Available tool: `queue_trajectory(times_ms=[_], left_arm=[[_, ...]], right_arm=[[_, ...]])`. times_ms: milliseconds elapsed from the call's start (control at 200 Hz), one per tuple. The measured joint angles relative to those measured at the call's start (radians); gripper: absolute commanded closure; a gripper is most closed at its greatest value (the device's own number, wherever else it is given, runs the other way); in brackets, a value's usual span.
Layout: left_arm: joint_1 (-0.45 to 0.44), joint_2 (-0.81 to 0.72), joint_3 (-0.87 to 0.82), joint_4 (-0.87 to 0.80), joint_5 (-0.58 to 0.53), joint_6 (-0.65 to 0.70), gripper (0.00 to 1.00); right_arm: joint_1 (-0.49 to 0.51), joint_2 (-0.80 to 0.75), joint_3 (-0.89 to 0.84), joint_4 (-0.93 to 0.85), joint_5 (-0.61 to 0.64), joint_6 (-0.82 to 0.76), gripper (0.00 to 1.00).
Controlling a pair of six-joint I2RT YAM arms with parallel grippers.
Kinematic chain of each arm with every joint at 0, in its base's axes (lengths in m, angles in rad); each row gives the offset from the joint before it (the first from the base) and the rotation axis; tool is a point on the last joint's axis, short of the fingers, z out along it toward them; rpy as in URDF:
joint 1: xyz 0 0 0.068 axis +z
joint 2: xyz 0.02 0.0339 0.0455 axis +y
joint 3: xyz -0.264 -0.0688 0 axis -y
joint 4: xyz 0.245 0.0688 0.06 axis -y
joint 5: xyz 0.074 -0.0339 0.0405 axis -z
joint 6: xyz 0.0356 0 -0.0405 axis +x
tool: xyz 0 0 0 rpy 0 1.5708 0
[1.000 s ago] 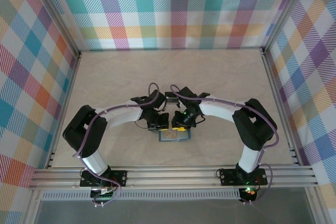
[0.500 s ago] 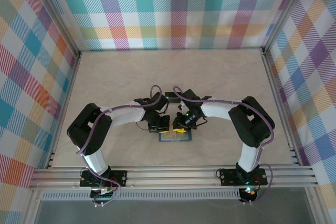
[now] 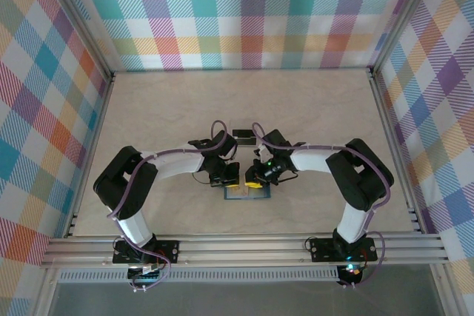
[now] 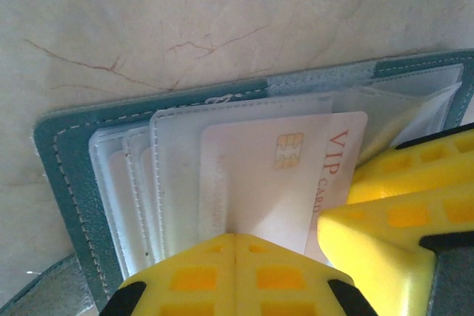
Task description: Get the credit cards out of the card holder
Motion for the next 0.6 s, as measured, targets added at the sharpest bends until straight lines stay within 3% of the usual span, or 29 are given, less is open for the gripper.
queue_trajectory(times_ms=[180,600], left_arm=[[0.000,-0.001,-0.001,0.003,0.001,-0.004,0.97],[-0.002,-0.032,-0.016,-0.010,-0.051,0.002,0.95]], right_arm=[[0.000,0.002,-0.003,0.011,-0.006,0.012,0.92],[0.000,-0.006,0.011,-0.043,-0.001,-0.013,0.98]])
